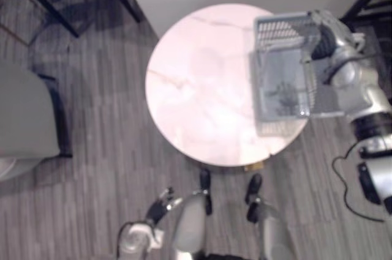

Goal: Pick vegetable in the basket

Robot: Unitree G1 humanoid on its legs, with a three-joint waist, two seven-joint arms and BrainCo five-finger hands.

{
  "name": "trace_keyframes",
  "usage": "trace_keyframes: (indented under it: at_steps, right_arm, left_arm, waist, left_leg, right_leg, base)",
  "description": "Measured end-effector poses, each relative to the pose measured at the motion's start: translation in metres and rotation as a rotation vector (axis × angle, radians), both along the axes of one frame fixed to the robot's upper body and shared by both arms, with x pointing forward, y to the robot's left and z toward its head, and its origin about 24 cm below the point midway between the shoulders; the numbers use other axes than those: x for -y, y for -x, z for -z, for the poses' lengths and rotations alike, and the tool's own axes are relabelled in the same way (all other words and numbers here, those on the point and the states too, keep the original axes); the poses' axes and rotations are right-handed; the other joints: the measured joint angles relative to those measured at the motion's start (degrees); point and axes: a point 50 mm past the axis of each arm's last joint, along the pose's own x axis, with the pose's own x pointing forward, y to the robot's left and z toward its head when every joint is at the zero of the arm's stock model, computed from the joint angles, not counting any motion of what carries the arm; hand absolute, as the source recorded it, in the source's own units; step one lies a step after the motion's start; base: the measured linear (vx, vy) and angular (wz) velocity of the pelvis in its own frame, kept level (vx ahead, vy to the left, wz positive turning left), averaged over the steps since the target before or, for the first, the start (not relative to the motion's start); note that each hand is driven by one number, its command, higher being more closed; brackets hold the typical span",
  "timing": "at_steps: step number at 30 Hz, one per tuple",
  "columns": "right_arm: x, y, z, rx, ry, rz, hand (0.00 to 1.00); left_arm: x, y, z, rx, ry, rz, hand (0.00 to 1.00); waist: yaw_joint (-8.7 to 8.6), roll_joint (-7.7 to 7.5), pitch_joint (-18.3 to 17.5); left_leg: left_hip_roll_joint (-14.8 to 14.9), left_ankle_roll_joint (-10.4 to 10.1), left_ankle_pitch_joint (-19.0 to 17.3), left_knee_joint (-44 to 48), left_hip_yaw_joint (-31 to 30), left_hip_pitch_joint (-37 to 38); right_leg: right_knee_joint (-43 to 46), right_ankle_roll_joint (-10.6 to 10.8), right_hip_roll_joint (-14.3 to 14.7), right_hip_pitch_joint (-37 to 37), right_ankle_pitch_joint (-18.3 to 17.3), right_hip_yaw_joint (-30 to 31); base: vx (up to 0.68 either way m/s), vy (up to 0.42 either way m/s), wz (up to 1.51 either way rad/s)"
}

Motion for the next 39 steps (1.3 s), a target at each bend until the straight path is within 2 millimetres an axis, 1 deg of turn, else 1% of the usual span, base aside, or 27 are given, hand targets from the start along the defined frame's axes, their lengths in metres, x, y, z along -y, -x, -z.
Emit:
trace_keyframes:
  at_steps: [1, 2, 5, 8, 13, 14, 17, 19, 20, 21, 22, 23, 25, 26, 27, 28, 29, 30, 31, 32, 33, 34, 35, 36, 37, 38, 39]
  right_arm:
    - [0.0, 0.001, -0.006, 0.014, -0.012, -0.005, 1.0]
    - [0.004, 0.002, -0.016, 0.03, -0.003, 0.01, 1.0]
    - [0.006, 0.0, -0.029, -0.004, 0.028, 0.054, 1.0]
    - [0.004, 0.001, -0.037, -0.014, 0.02, 0.05, 1.0]
    - [-0.001, 0.0, -0.034, -0.033, 0.003, 0.012, 1.0]
    - [-0.003, 0.0, -0.029, -0.06, 0.016, -0.012, 1.0]
    - [-0.001, -0.001, -0.014, -0.111, 0.028, -0.026, 1.0]
    - [0.005, -0.003, -0.001, -0.169, 0.012, -0.021, 1.0]
    - [0.007, -0.003, 0.004, -0.188, -0.008, -0.032, 1.0]
    - [0.006, -0.003, 0.005, -0.196, -0.011, -0.041, 1.0]
    - [0.003, -0.003, 0.006, -0.203, -0.007, -0.068, 1.0]
    - [0.002, -0.003, 0.007, -0.206, -0.004, -0.084, 1.0]
    - [0.006, -0.001, 0.013, -0.213, -0.023, -0.09, 1.0]
    - [0.013, 0.003, 0.021, -0.215, -0.059, -0.086, 1.0]
    - [0.017, 0.005, 0.027, -0.218, -0.074, -0.084, 1.0]
    - [0.021, 0.008, 0.035, -0.228, -0.09, -0.079, 1.0]
    - [0.029, 0.015, 0.054, -0.258, -0.12, -0.072, 1.0]
    - [0.033, 0.018, 0.063, -0.274, -0.139, -0.065, 1.0]
    - [0.041, 0.025, 0.078, -0.303, -0.165, -0.048, 1.0]
    - [0.05, 0.034, 0.1, -0.347, -0.195, -0.023, 1.0]
    - [0.057, 0.044, 0.117, -0.382, -0.227, -0.006, 1.0]
    - [0.06, 0.05, 0.125, -0.397, -0.236, 0.002, 1.0]
    - [0.066, 0.061, 0.139, -0.419, -0.258, 0.017, 1.0]
    - [0.066, 0.07, 0.151, -0.435, -0.284, 0.018, 1.0]
    - [0.065, 0.074, 0.157, -0.438, -0.301, 0.017, 1.0]
    - [0.062, 0.085, 0.172, -0.458, -0.334, 0.013, 1.0]
    - [0.06, 0.091, 0.182, -0.472, -0.36, 0.014, 1.0]
  left_arm:
    - [0.0, -0.004, -0.001, 0.007, 0.0, 0.002, 0.0]
    - [0.004, -0.012, -0.004, 0.021, 0.001, 0.021, 0.0]
    - [0.009, -0.022, -0.009, 0.051, 0.026, 0.024, 0.0]
    - [0.009, -0.024, -0.009, 0.056, 0.027, 0.016, 0.0]
    - [0.008, -0.025, -0.011, 0.072, 0.05, -0.002, 0.0]
    - [0.008, -0.025, -0.012, 0.078, 0.053, 0.003, 0.0]
    - [0.009, -0.026, -0.013, 0.085, 0.061, 0.015, 0.0]
    - [0.007, -0.023, -0.014, 0.089, 0.063, 0.008, 0.0]
    - [0.004, -0.018, -0.014, 0.096, 0.063, -0.002, 0.0]
    - [0.002, -0.016, -0.015, 0.099, 0.062, -0.01, 0.0]
    - [-0.002, -0.009, -0.014, 0.1, 0.059, -0.027, 0.0]
    - [-0.004, -0.003, -0.012, 0.091, 0.055, -0.035, 0.0]
    - [-0.003, 0.003, -0.009, 0.074, 0.055, -0.033, 0.0]
    - [-0.001, 0.008, -0.006, 0.058, 0.054, -0.031, 0.0]
    - [-0.001, 0.012, -0.004, 0.046, 0.054, -0.031, 0.0]
    - [-0.002, 0.017, 0.0, 0.022, 0.043, -0.025, 0.0]
    - [-0.002, 0.026, 0.005, -0.014, 0.035, -0.02, 0.0]
    - [-0.002, 0.03, 0.007, -0.027, 0.032, -0.017, 0.0]
    - [-0.001, 0.034, 0.009, -0.045, 0.025, -0.007, 0.0]
    - [-0.001, 0.039, 0.011, -0.059, 0.028, -0.001, 0.0]
    - [-0.001, 0.045, 0.013, -0.07, 0.029, 0.006, 0.0]
    - [-0.001, 0.048, 0.013, -0.075, 0.029, 0.011, 0.0]
    - [-0.001, 0.053, 0.014, -0.086, 0.024, 0.025, 0.0]
    - [-0.002, 0.059, 0.016, -0.106, 0.018, 0.033, 0.0]
    - [-0.002, 0.063, 0.018, -0.116, 0.018, 0.034, 0.0]
    - [-0.002, 0.069, 0.021, -0.141, 0.023, 0.03, 0.0]
    - [-0.002, 0.073, 0.023, -0.156, 0.027, 0.026, 0.0]
  waist:
    - [0.01, 0.15, 0.1]
    - [-0.03, 0.87, 0.5]
    - [0.24, 2.04, 1.1]
    - [0.38, 2.3, 1.2]
    - [0.16, 2.23, 1.2]
    - [-0.08, 2.19, 1.2]
    - [-0.08, 1.96, 1.3]
    - [-0.17, 1.76, 1.3]
    - [-0.19, 1.65, 1.3]
    - [-0.16, 1.6, 1.3]
    - [-0.05, 1.28, 1.3]
    - [-0.15, 1.11, 1.3]
    - [-0.52, 1.03, 1.2]
    - [-1.55, 0.74, 0.6]
    - [-1.96, 0.45, -0.1]
    - [-2.73, -0.43, -1.8]
    - [-3.68, -1.85, -4.4]
    - [-4.01, -2.34, -5.3]
    - [-4.39, -2.78, -6.4]
    - [-4.66, -3.15, -8.5]
    - [-4.92, -3.29, -10.3]
    - [-4.93, -3.24, -11.1]
    - [-5.2, -3.25, -12.2]
    - [-6.0, -3.53, -13.3]
    - [-6.41, -3.65, -13.8]
    - [-7.06, -4.08, -14.7]
    - [-7.92, -4.11, -15.0]
  left_leg:
    - [-0.2, 0.1, 0.4, 0.0, -0.1, -0.8]
    - [-0.7, 0.1, 0.8, 0.0, -1.1, -2.4]
    - [-1.2, 0.3, 1.6, -0.2, -1.1, -5.0]
    - [-1.8, 0.4, 3.1, -2.3, -0.9, -5.4]
    - [-1.7, 0.2, 5.5, -6.0, 0.4, -3.9]
    - [-1.6, -0.1, 6.5, -7.9, 0.8, -2.6]
    - [-0.8, -0.4, 7.2, -9.9, 1.7, 0.6]
    - [0.2, -1.1, 6.2, -9.2, 2.3, 3.1]
    - [1.0, -1.5, 4.3, -7.0, 2.4, 3.6]
    - [1.4, -1.7, 3.0, -5.3, 2.4, 3.6]
    - [2.3, -1.8, 0.7, -2.5, 2.5, 4.0]
    - [2.9, -1.9, -0.8, -1.2, 3.9, 5.4]
    - [2.9, -1.8, -1.5, -1.6, 4.8, 8.4]
    - [2.5, -1.6, -2.3, -2.0, 4.7, 11.0]
    - [2.4, -1.7, -2.6, -2.5, 4.7, 11.8]
    - [2.0, -1.7, -2.7, -3.3, 5.0, 12.3]
    - [1.3, -1.7, -2.7, -4.9, 5.0, 13.6]
    - [1.1, -1.7, -2.7, -5.4, 5.1, 14.4]
    - [0.9, -1.7, -2.7, -6.0, 5.1, 15.8]
    - [0.7, -1.8, -2.8, -6.6, 5.0, 17.2]
    - [0.3, -1.7, -3.1, -6.9, 5.1, 18.5]
    - [0.2, -1.6, -3.4, -7.2, 5.3, 19.2]
    - [-0.1, -1.4, -4.1, -7.4, 5.9, 20.6]
    - [-0.3, -1.3, -4.6, -7.4, 7.2, 21.3]
    - [-0.5, -1.2, -4.9, -7.4, 7.8, 21.7]
    - [-0.6, -0.9, -5.3, -7.3, 10.1, 22.9]
    - [-0.6, -0.9, -5.4, -7.6, 11.4, 23.9]
  right_leg:
    - [0.2, 0.0, -0.2, -0.8, 0.0, -0.4]
    - [0.4, 0.0, -0.7, -2.0, 0.0, -0.8]
    - [2.5, 0.0, -1.4, -5.7, 0.0, -0.9]
    - [4.1, -0.7, -2.3, -7.8, -0.7, -0.9]
    - [5.2, -1.1, -2.2, -8.8, -1.3, -0.6]
    - [5.0, -1.1, -2.0, -8.5, -1.3, -0.4]
    - [3.0, -1.0, -0.7, -6.0, -1.1, 0.2]
    - [0.5, -0.6, 0.9, -2.9, -0.4, 1.7]
    - [-2.1, -0.5, 2.4, -0.8, 1.0, 3.2]
    - [-3.7, -0.6, 3.2, 0.3, 1.9, 4.2]
    - [-5.9, -0.9, 4.5, 1.9, 3.7, 6.1]
    - [-7.7, -1.0, 5.2, 3.7, 4.9, 7.7]
    - [-9.8, -0.6, 5.5, 6.6, 5.8, 9.1]
    - [-11.5, -0.4, 5.6, 9.5, 6.0, 9.8]
    - [-12.4, -0.2, 5.7, 10.3, 6.1, 10.0]
    - [-13.7, 0.2, 5.7, 10.9, 6.6, 10.4]
    - [-15.9, 0.4, 5.3, 12.3, 7.4, 10.7]
    - [-16.0, 0.5, 5.3, 12.8, 7.4, 11.0]
    - [-16.0, 0.5, 5.1, 13.7, 7.4, 10.9]
    - [-16.1, 0.5, 5.1, 14.5, 7.4, 11.0]
    - [-16.1, 0.5, 5.0, 15.2, 7.4, 11.4]
    - [-16.1, 0.5, 5.0, 15.5, 7.4, 11.8]
    - [-16.1, 0.5, 4.9, 16.2, 7.4, 12.6]
    - [-16.1, 0.7, 4.7, 16.2, 7.5, 13.7]
    - [-16.2, 0.8, 4.6, 16.2, 7.6, 14.3]
    - [-16.5, 1.4, 4.2, 16.0, 6.2, 15.5]
    - [-16.5, 1.4, 3.8, 16.3, 5.4, 14.4]
  base:
    - [0.01, 0.022, 0.19]
    - [-0.01, 0.029, 0.2]
    - [-0.06, 0.034, 0.1]
    - [-0.08, -0.001, 0.04]
    - [-0.06, -0.043, -0.03]
    - [-0.04, -0.067, -0.15]
    - [0.0, -0.055, -0.2]
    - [0.05, -0.048, -0.47]
    - [0.07, -0.044, -0.62]
    - [0.09, -0.019, -0.84]
    - [0.1, 0.006, -0.96]
    - [0.1, 0.017, -0.94]
    - [0.1, 0.043, -0.57]
    - [0.1, 0.044, -0.34]
    - [0.09, 0.034, -0.24]
    - [0.1, 0.042, -0.14]
    - [0.12, 0.047, -0.15]
    - [0.12, 0.066, -0.13]
    - [0.1, 0.074, -0.19]
    - [0.1, 0.086, -0.26]
    - [0.06, 0.073, -0.3]
    - [0.04, 0.102, -0.38]
    - [0.0, 0.113, -0.49]
    - [-0.02, 0.112, -0.55]
    - [-0.06, 0.077, -0.75]
    - [-0.09, 0.039, -0.68]
    - [-0.09, 0.029, -0.69]
